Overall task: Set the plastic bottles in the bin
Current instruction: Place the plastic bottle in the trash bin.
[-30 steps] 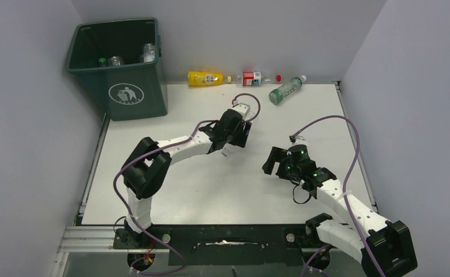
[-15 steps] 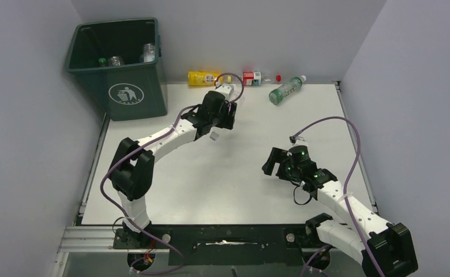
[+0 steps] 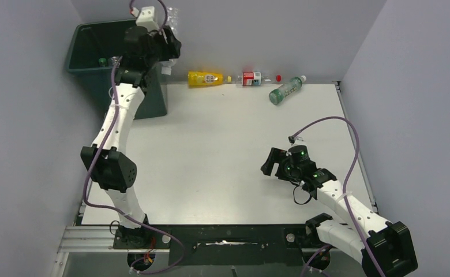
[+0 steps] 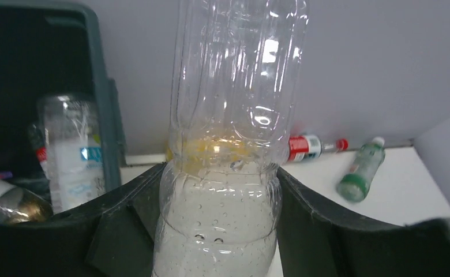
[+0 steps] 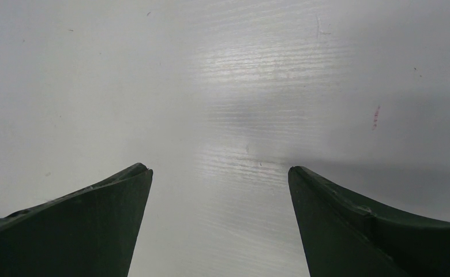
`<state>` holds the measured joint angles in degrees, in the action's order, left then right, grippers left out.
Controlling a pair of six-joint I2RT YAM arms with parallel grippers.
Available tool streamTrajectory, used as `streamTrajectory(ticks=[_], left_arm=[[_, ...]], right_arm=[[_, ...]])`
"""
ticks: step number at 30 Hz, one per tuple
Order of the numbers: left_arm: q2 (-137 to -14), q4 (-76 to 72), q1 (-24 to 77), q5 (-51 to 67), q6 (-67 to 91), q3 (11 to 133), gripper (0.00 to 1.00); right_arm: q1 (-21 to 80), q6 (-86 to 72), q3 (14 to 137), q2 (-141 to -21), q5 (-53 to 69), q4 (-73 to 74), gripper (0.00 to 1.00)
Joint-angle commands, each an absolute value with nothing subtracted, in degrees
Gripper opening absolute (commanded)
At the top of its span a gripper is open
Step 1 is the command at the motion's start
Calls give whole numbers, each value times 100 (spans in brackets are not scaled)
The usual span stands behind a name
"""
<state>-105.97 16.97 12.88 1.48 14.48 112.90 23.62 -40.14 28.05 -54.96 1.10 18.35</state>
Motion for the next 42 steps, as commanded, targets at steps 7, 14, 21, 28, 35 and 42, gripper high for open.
streamTrajectory(ticks=[7,14,21,28,35,42], left_arm=[[-10969,1365,259,806,1921,13156,55],[-11444,631,-466,820,2225,13147,54],[-12516,764,-646,880,2381,14357,84],[-11825,764,-742,631,2545,13681,86],[-10463,944,-809,768,2940,12584,86],[-8735,494,-729,1757,3635,10353,86]], right_arm=[[2398,-4107,2676,-5539,191,1451,92],[2430,-4199,2493,-5403,200,1483,92],[2466,-4258,2439,-5527,254,1397,92],[2509,-4269,2478,-5510,220,1469,96],[2546,-4245,2575,-5325,180,1695,99],[2680,-4300,2616,-5071,63,1950,98]])
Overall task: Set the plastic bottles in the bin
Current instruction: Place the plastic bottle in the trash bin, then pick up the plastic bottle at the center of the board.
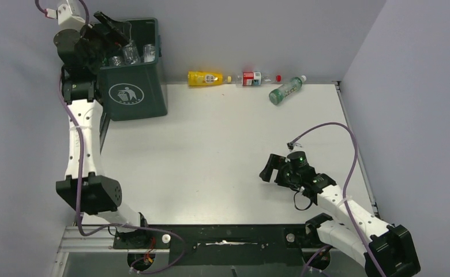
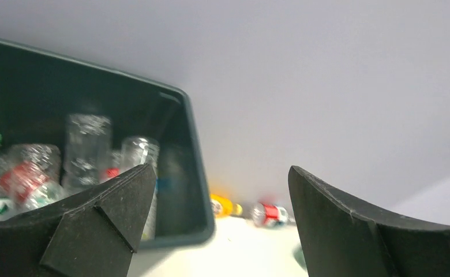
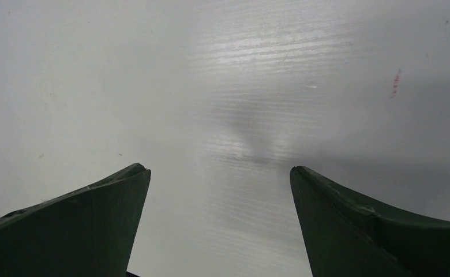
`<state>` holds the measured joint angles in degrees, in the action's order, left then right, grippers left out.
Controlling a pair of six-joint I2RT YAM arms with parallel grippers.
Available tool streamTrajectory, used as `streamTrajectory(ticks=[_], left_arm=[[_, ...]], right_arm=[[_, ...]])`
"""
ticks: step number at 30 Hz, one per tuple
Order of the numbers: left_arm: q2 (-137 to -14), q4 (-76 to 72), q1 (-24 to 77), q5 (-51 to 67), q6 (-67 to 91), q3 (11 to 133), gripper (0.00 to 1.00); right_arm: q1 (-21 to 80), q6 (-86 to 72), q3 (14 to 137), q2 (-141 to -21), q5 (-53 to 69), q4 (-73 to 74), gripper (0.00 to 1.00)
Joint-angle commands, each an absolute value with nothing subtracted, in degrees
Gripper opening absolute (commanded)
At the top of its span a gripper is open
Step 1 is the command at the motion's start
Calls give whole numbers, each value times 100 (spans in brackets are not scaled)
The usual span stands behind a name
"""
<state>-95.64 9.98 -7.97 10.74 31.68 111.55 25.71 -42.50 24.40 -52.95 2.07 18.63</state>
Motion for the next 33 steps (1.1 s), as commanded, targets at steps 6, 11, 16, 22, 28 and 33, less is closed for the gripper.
streamTrajectory(ticks=[6,11,16,22,28,33], left_arm=[[-7804,709,-128,1871,3381,9050,87],[-7442,1002,588,1532,3017,8436,87],[-7349,1106,1331,1066,2864,8256,87],[-7963,1239,2409,339,2592,8669,87],[-8643,1151,2776,9,2496,8841,87],[-9478,1096,2815,56,2180,9570,87]], right_arm=[[2952,-4485,2663,-4580,-179,2275,98],[3407,-4759,2542,-4265,-410,2380,98],[3702,-4930,2501,-4182,-405,2381,98],[3783,-4922,2548,-4038,-369,2513,98],[3759,-4797,2855,-4075,-637,2444,98],[3528,-4319,3907,-4857,-1031,2609,98]])
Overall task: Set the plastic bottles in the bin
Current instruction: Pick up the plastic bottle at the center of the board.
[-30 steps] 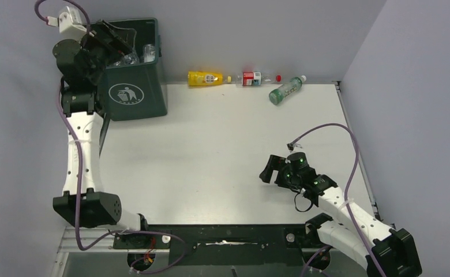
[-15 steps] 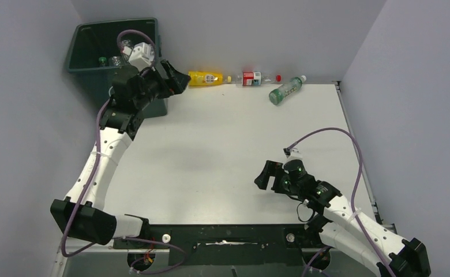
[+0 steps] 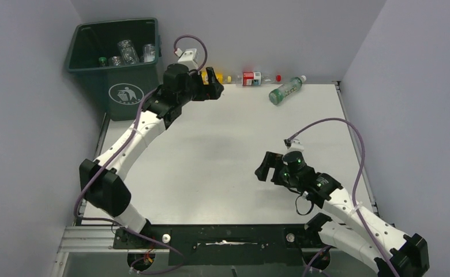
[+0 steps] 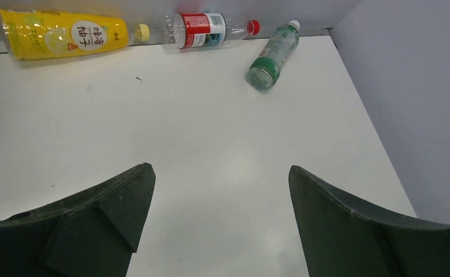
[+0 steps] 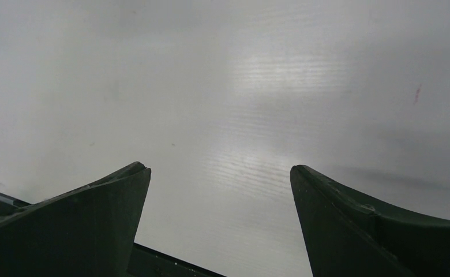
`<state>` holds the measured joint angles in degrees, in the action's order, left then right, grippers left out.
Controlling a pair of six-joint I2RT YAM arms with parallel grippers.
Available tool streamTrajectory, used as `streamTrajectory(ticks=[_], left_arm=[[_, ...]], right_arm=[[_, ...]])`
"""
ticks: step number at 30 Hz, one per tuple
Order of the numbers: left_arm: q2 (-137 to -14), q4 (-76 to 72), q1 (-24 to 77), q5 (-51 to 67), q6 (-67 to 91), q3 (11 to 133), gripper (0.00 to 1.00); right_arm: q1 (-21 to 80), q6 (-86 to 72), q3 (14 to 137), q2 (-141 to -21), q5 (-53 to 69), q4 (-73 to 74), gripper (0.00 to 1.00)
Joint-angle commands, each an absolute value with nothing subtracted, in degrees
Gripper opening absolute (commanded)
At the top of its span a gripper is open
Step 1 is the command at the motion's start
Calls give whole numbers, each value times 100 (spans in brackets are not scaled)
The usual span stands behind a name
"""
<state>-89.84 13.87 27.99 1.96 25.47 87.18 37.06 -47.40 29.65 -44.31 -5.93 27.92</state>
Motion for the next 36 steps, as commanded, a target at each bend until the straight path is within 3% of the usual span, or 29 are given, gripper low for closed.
streamTrajectory(ticks=[1,6,10,17,21,25,30,36], left_arm=[[-9726,1113,2827,94,2085,9803,87],[-11055,1076,2865,514,1787,10880,88],[-12166,754,2910,1107,1650,11730,90],[-14625,626,3103,1772,1465,14376,91],[-15250,-48,3137,2086,1686,14693,91],[-14796,-122,3043,1872,1877,13694,91],[-12790,-1274,2955,1733,2172,10323,91],[-11143,-1438,2914,1555,2488,8071,91]], right_arm=[[3438,-4221,4066,-4973,-1002,2603,98],[2831,-4051,4529,-5132,-878,2643,98],[2578,-4072,5062,-5065,-1444,2861,98],[2396,-4180,5392,-5123,-1632,2980,98],[2122,-4141,5499,-5474,-1567,2972,98],[1587,-3907,5828,-6117,-1234,2622,98],[1023,-3652,6579,-7320,-986,2058,98],[723,-3640,7935,-9353,-631,1585,98]])
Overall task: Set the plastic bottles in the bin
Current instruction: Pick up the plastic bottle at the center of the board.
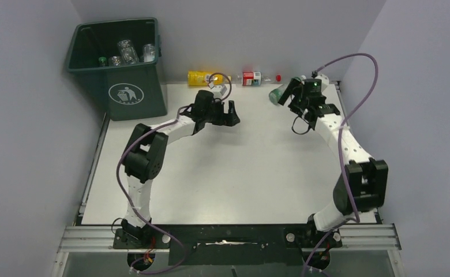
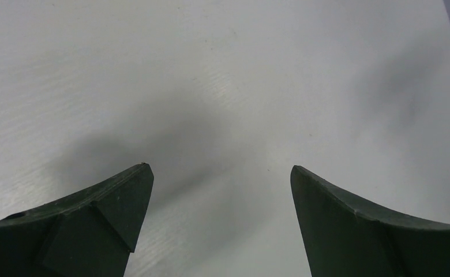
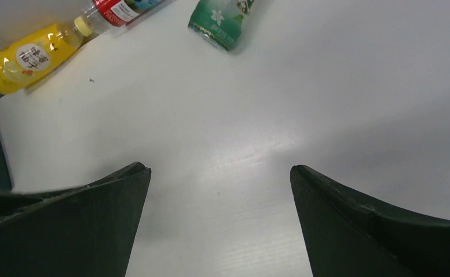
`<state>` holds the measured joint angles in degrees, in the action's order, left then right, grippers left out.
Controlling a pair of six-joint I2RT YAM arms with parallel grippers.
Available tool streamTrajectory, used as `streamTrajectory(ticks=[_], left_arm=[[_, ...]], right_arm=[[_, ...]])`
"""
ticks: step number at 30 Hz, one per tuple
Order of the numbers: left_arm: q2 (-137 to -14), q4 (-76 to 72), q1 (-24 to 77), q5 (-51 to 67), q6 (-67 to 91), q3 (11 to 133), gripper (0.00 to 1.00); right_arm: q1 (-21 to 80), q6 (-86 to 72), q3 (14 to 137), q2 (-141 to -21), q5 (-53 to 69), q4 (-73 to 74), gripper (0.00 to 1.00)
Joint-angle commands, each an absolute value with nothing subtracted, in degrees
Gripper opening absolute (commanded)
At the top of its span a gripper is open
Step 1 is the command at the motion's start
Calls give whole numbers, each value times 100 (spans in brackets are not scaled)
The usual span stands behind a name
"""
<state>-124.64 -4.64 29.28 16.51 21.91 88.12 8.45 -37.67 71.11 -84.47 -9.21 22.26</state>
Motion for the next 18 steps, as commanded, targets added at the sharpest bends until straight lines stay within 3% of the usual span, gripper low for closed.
streamTrajectory(ticks=[1,9,18], left_arm=[[-10966,-1450,2915,1585,2536,7845,91],[-10049,-1460,2962,1582,2664,6843,91],[-10160,-1411,2957,1602,2637,6770,91]], right_arm=[[699,-3653,8246,-9742,-647,1635,98],[651,-3638,10449,-11881,-1094,1929,98],[638,-3646,11826,-13048,-1308,2204,98]])
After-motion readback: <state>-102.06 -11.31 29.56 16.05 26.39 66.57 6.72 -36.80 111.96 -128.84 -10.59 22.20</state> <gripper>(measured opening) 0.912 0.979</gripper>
